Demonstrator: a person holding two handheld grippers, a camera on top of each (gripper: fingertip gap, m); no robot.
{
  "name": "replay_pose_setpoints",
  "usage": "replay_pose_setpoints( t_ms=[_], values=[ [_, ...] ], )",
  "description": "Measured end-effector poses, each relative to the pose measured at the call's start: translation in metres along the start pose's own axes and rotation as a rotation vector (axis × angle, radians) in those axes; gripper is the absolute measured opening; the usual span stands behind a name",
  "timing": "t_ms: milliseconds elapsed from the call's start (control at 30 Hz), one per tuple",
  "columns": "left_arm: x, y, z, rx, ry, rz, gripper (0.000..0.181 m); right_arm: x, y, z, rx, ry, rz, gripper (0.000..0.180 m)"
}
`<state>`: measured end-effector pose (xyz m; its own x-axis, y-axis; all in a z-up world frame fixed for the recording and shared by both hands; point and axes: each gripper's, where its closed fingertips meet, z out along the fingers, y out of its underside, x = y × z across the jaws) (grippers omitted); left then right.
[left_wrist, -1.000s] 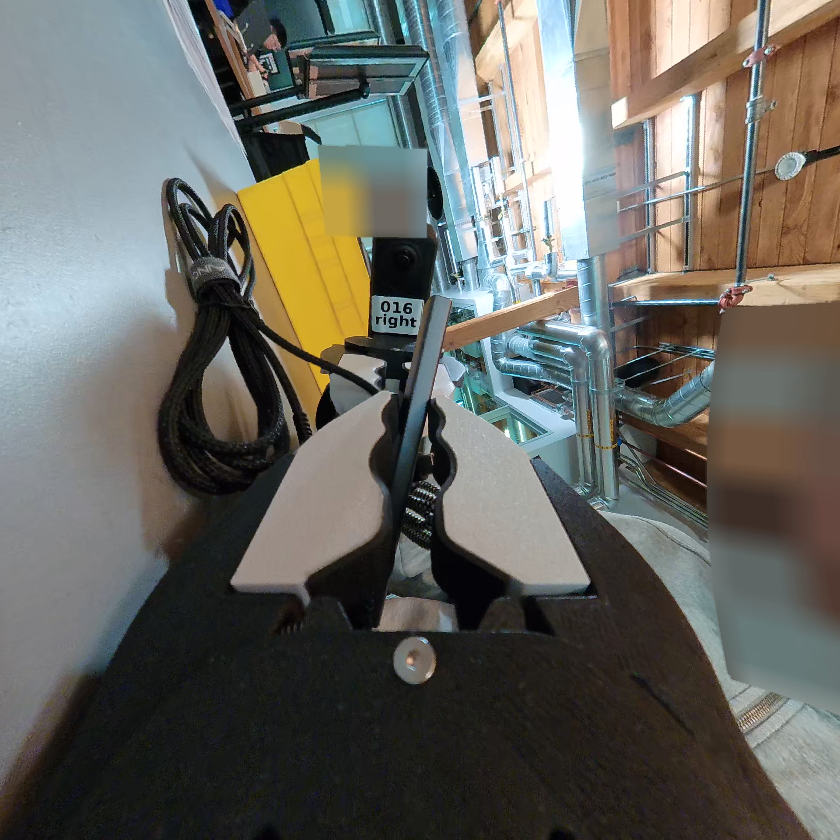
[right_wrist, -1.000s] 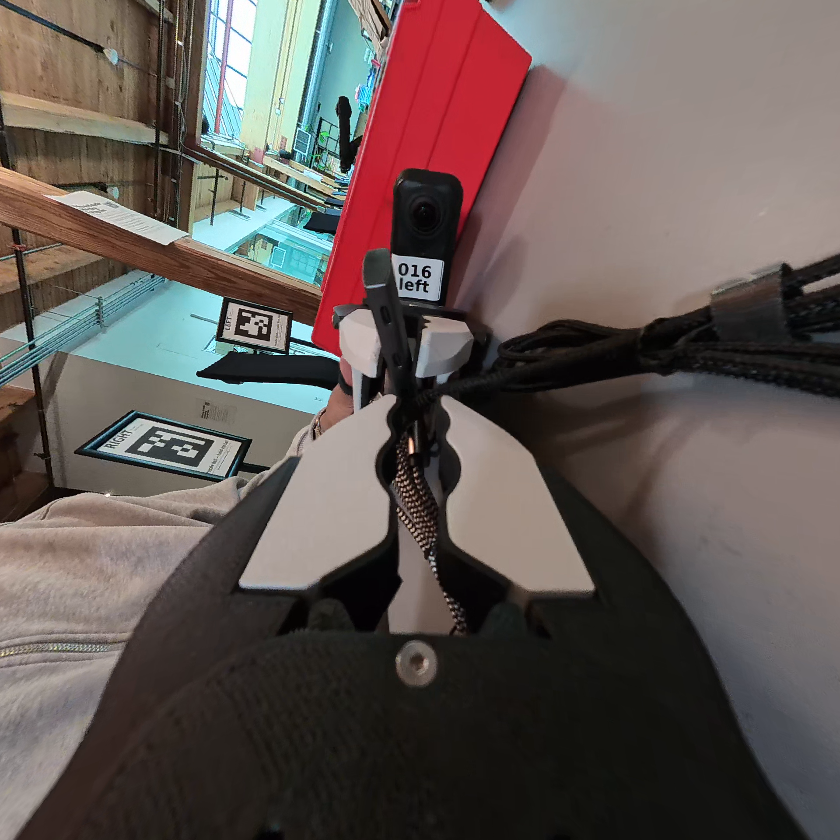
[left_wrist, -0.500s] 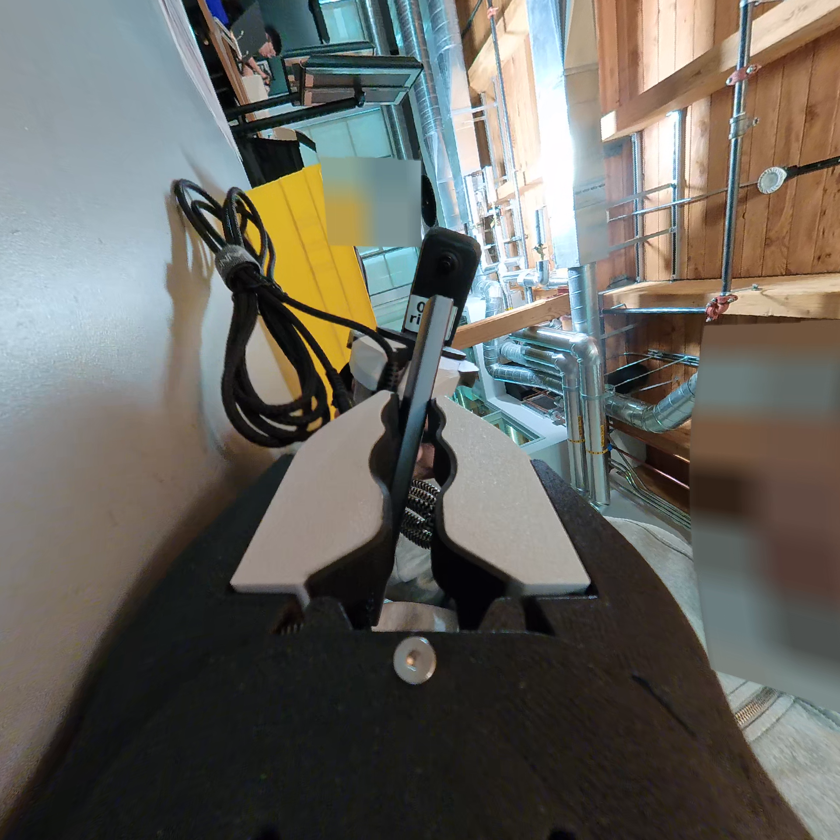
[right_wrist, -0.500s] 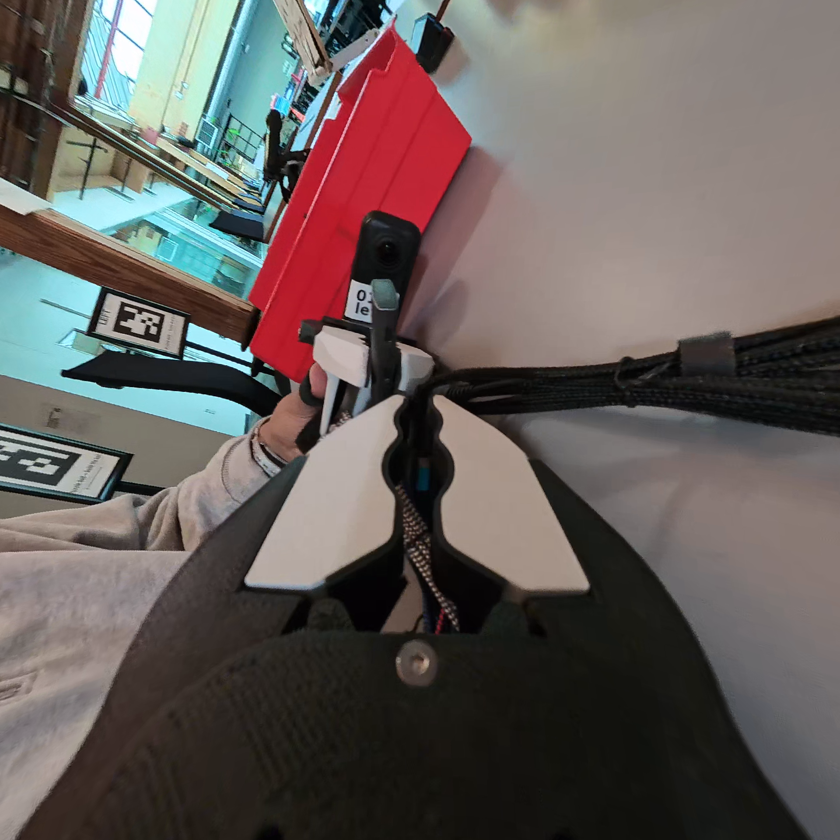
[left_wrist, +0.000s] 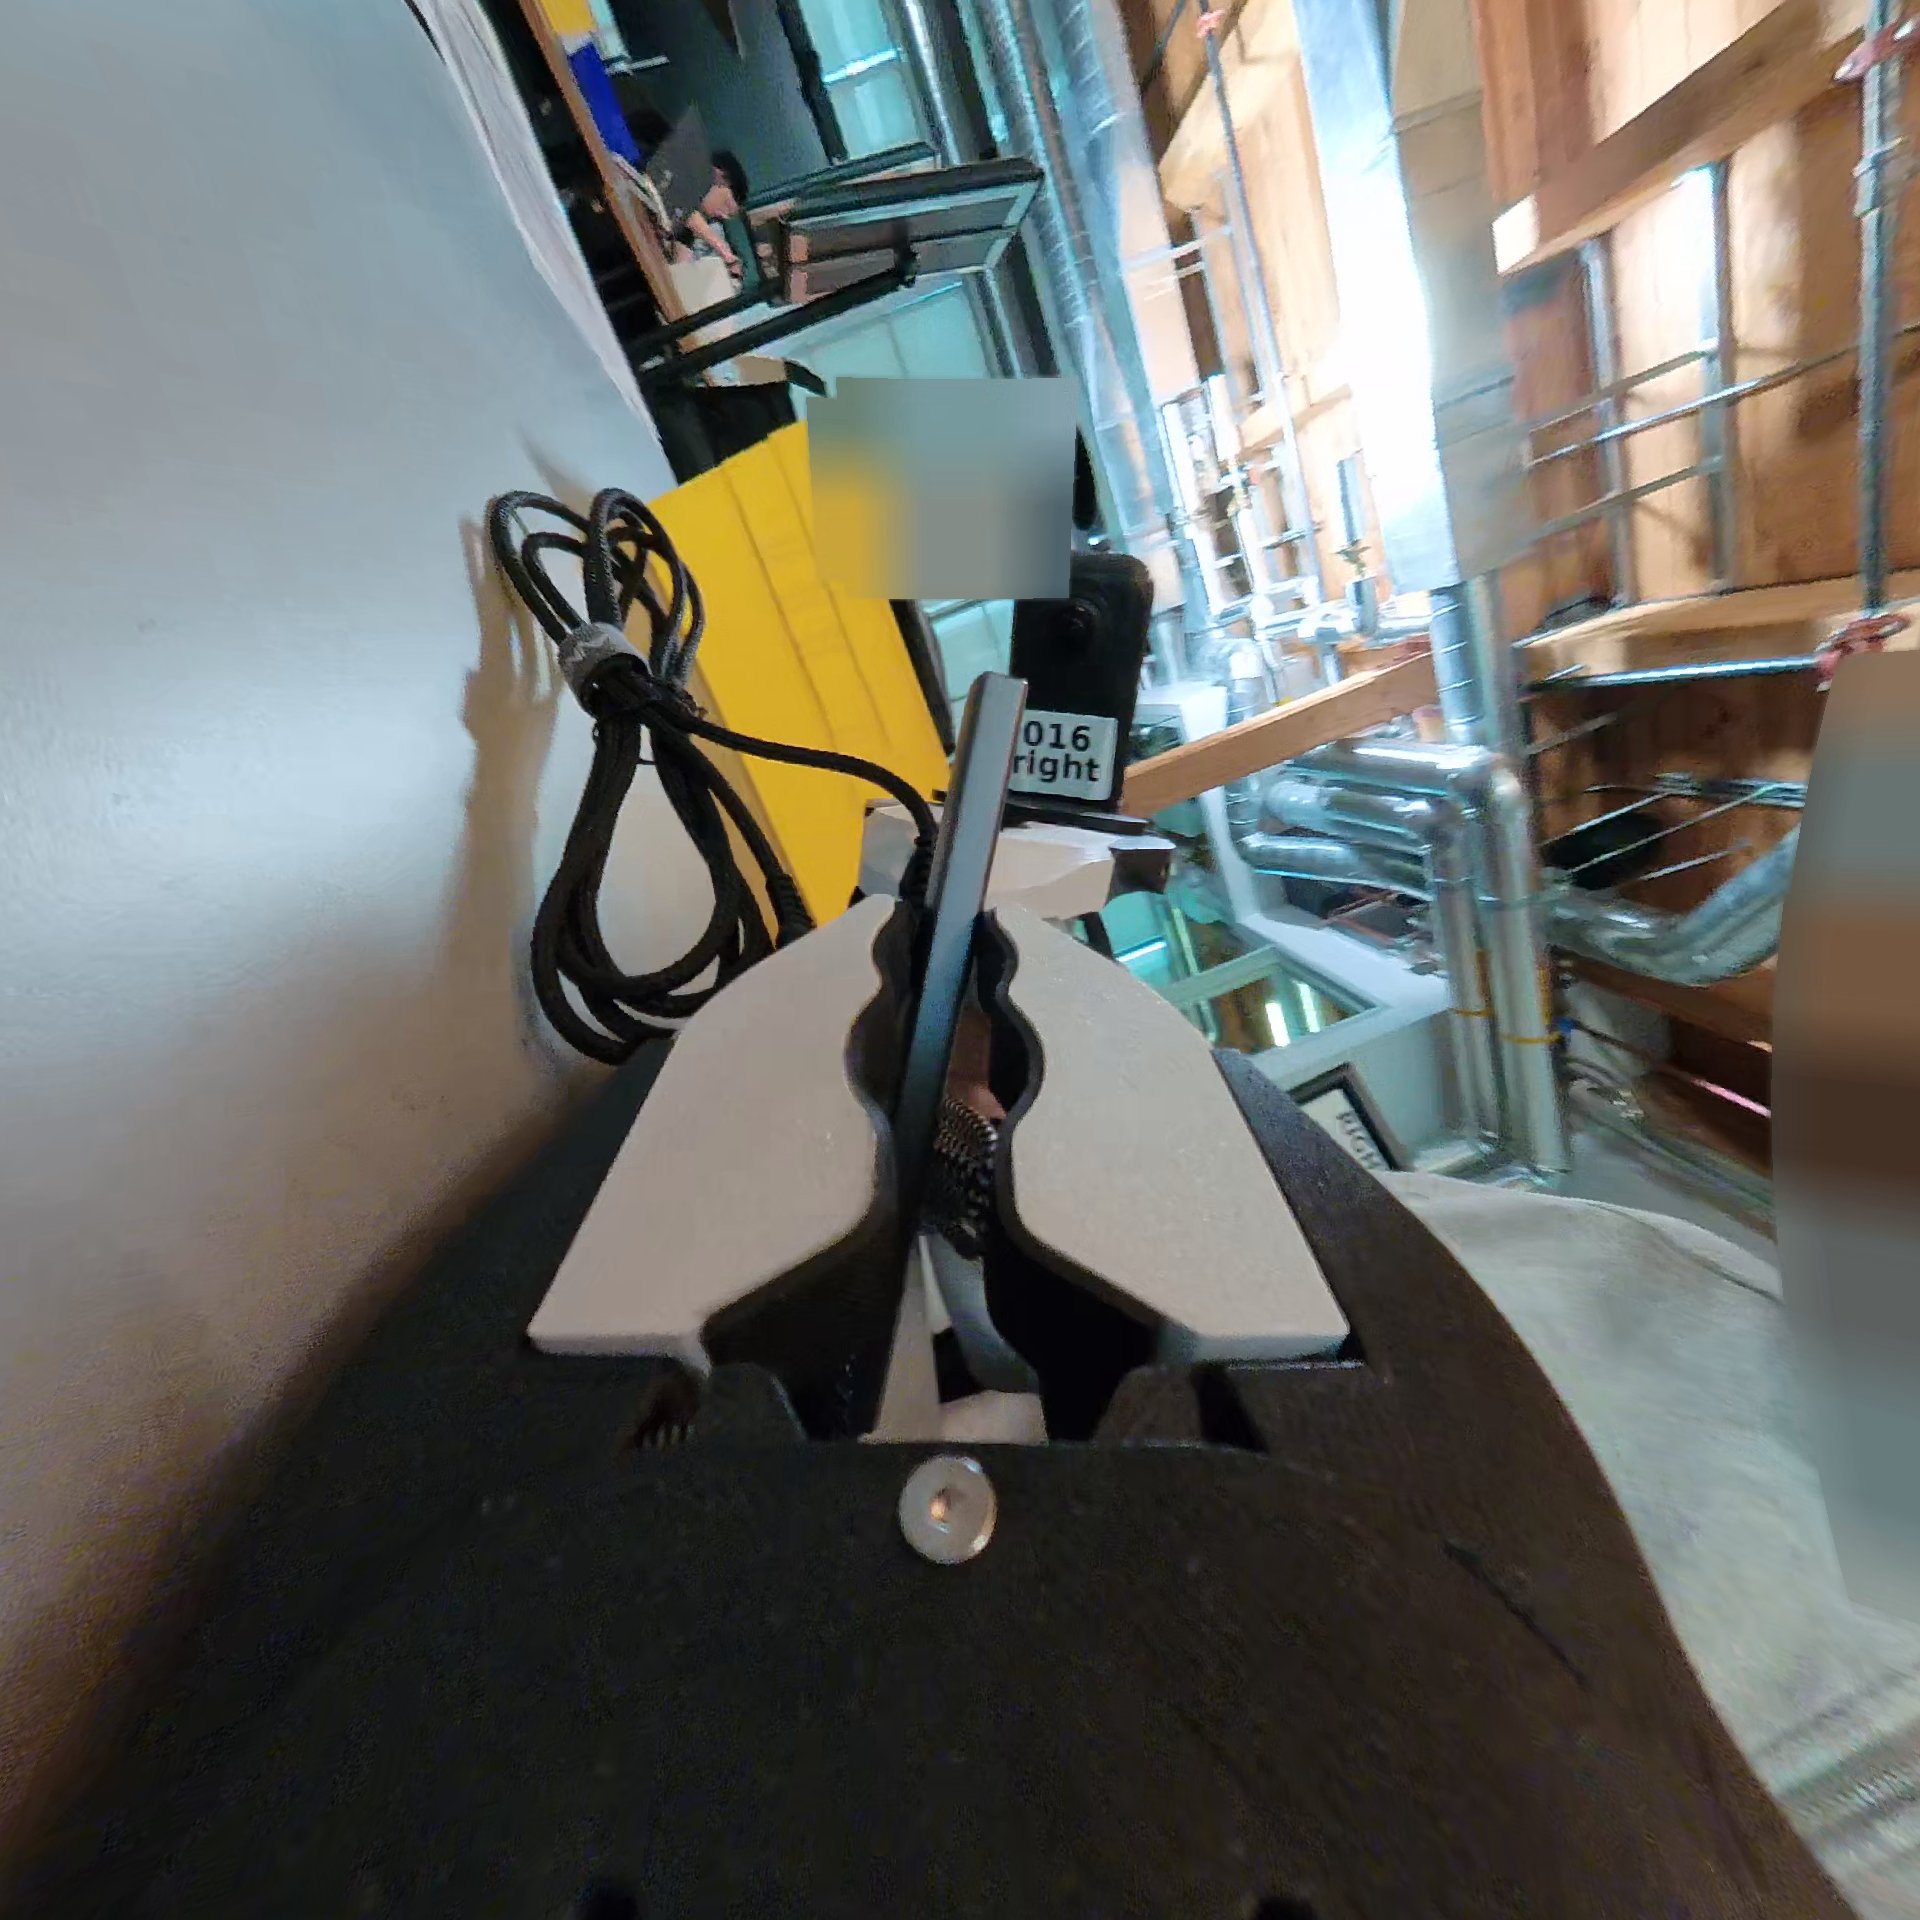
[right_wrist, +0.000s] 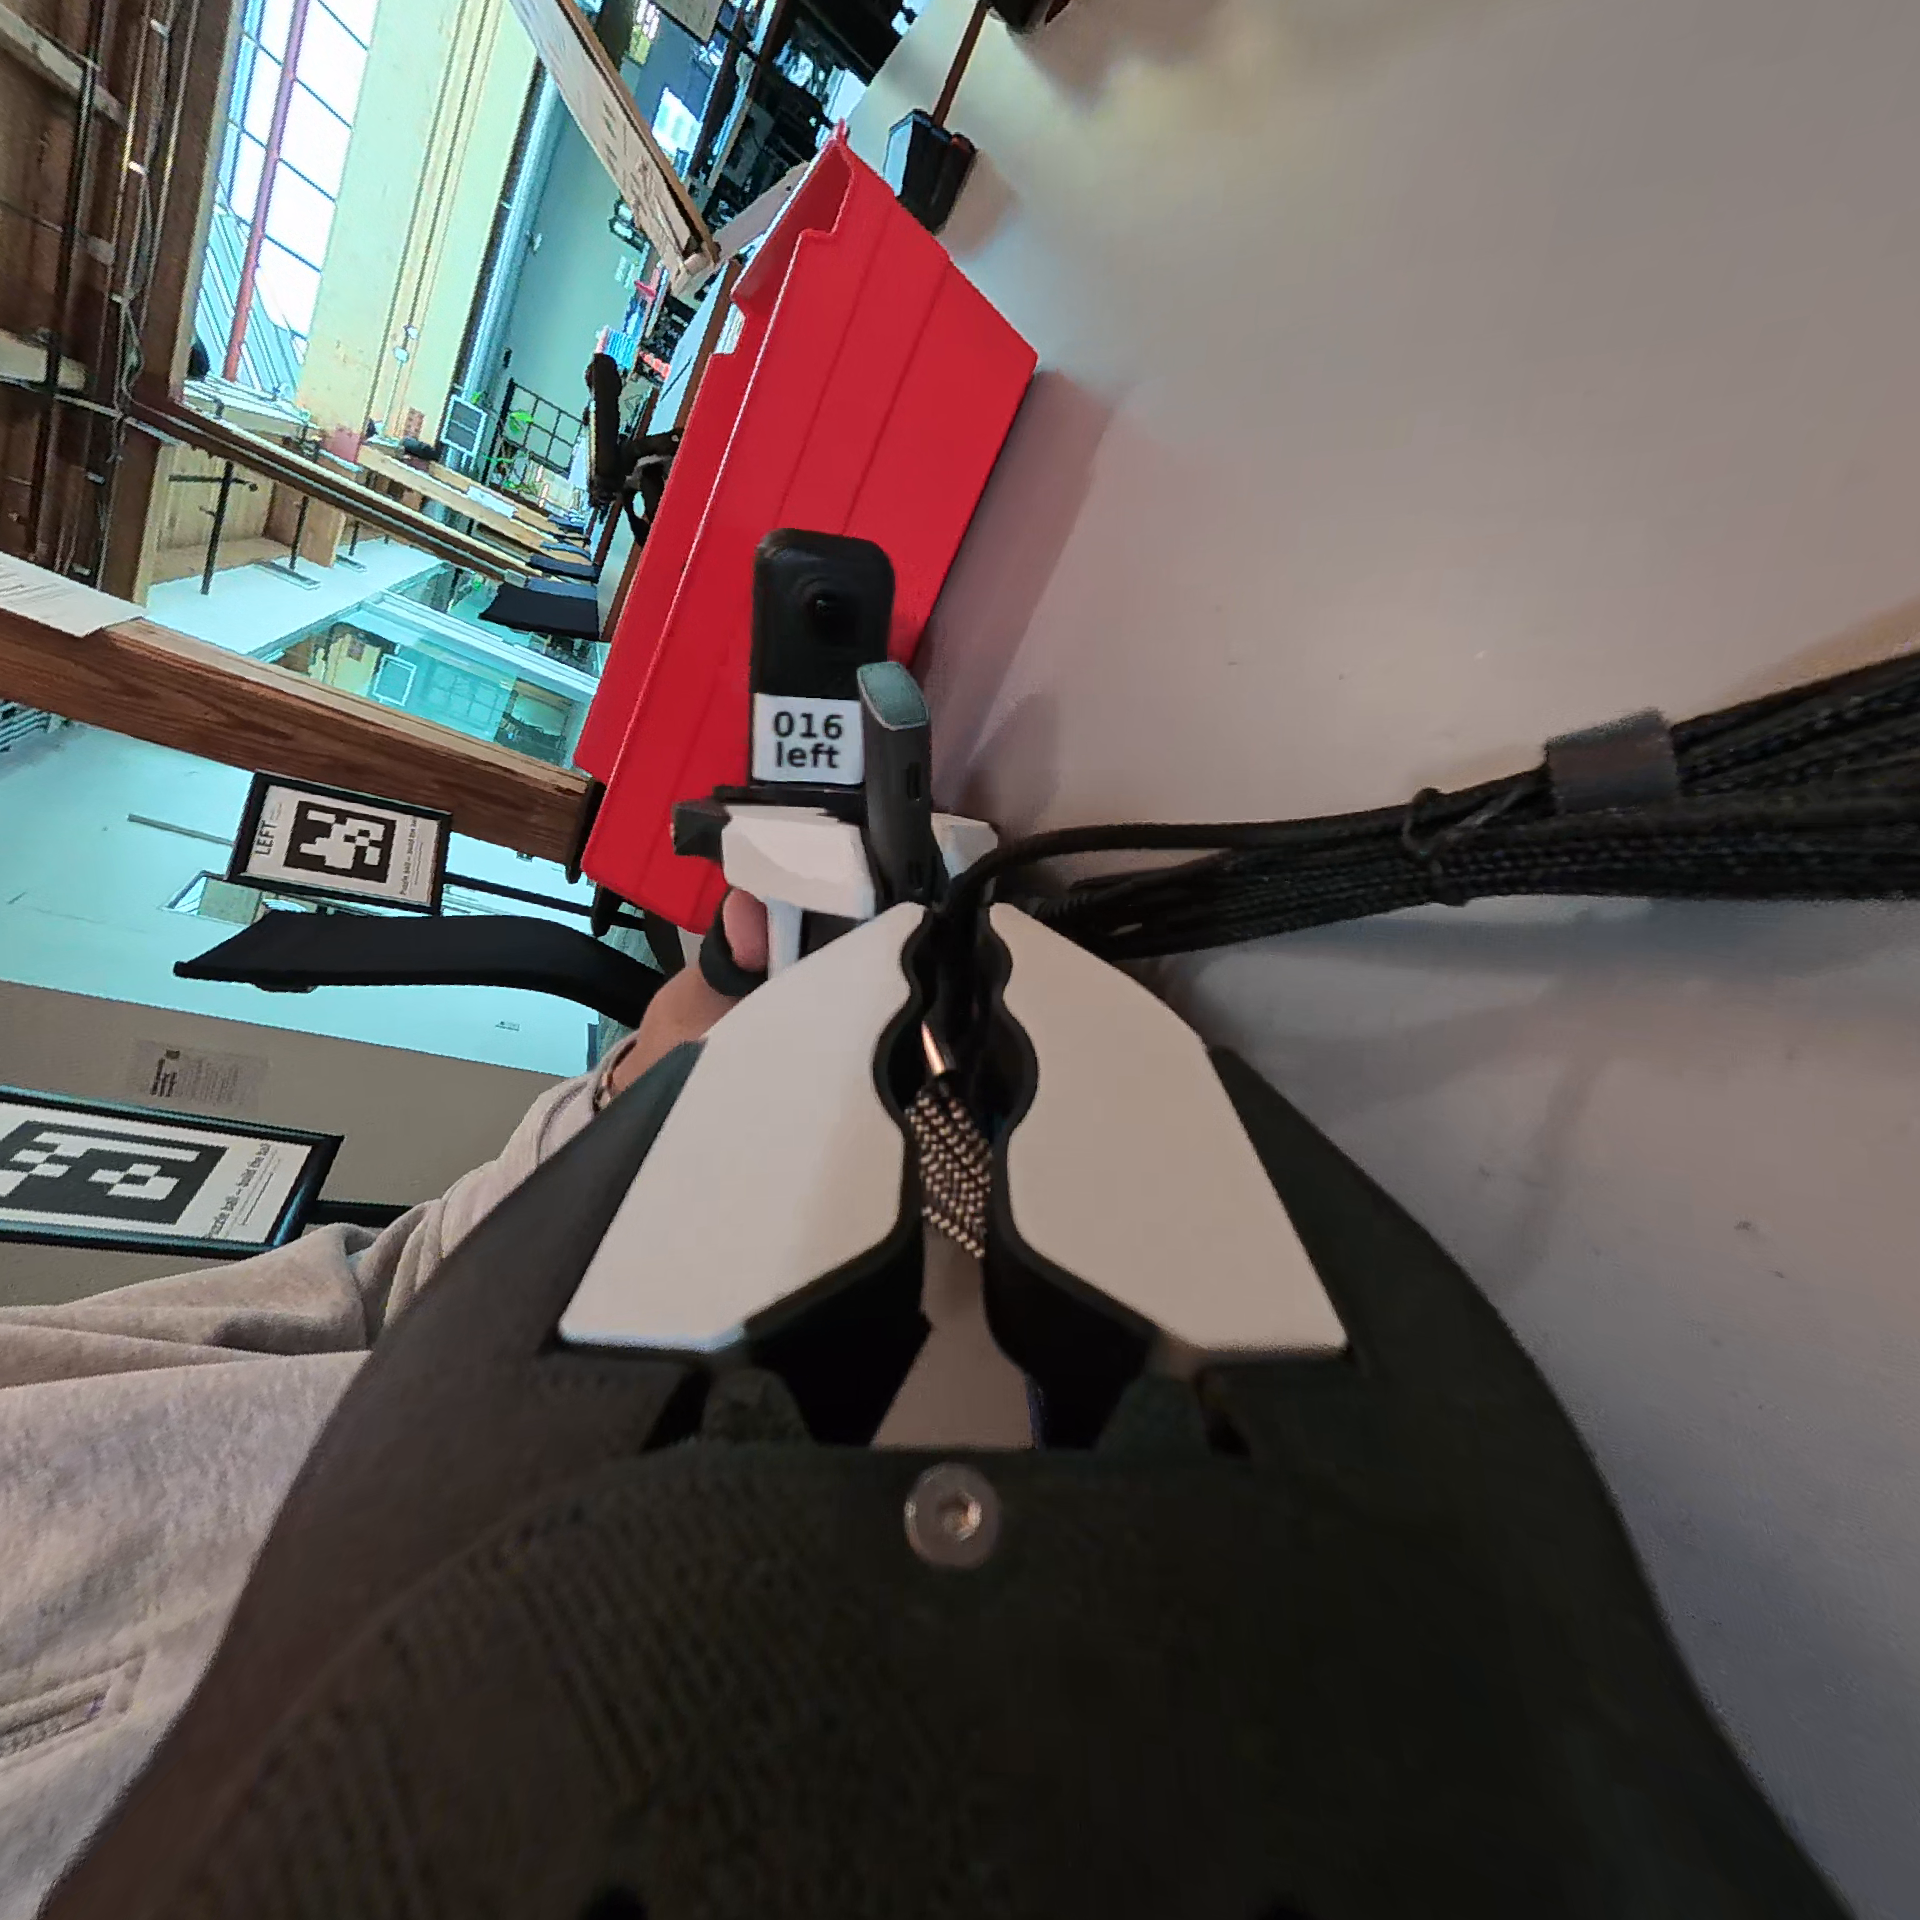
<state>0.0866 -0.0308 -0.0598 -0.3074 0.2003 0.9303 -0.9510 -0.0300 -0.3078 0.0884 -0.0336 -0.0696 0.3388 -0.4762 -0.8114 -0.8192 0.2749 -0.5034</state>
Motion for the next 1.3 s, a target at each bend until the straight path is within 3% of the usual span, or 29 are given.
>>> replay_pose_setpoints(
  t_ms=[467,733,1033,1300],
  values=[
    [-0.005,-0.004,-0.002,0.047,-0.095,0.1,0.011,0.005,-0.004,0.005,0.139,0.007,0.082,0.006],
    [-0.004,-0.007,-0.004,0.064,-0.084,0.087,0.01,0.002,-0.004,0.005,0.092,-0.065,0.092,0.006],
    [-0.004,-0.006,-0.004,0.058,-0.068,0.068,0.011,-0.007,-0.002,0.003,0.022,-0.22,0.017,0.023],
    [-0.004,-0.003,-0.003,0.04,-0.063,0.067,0.011,0.001,0.003,0.004,-0.019,-0.208,0.033,0.007]
  ],
)
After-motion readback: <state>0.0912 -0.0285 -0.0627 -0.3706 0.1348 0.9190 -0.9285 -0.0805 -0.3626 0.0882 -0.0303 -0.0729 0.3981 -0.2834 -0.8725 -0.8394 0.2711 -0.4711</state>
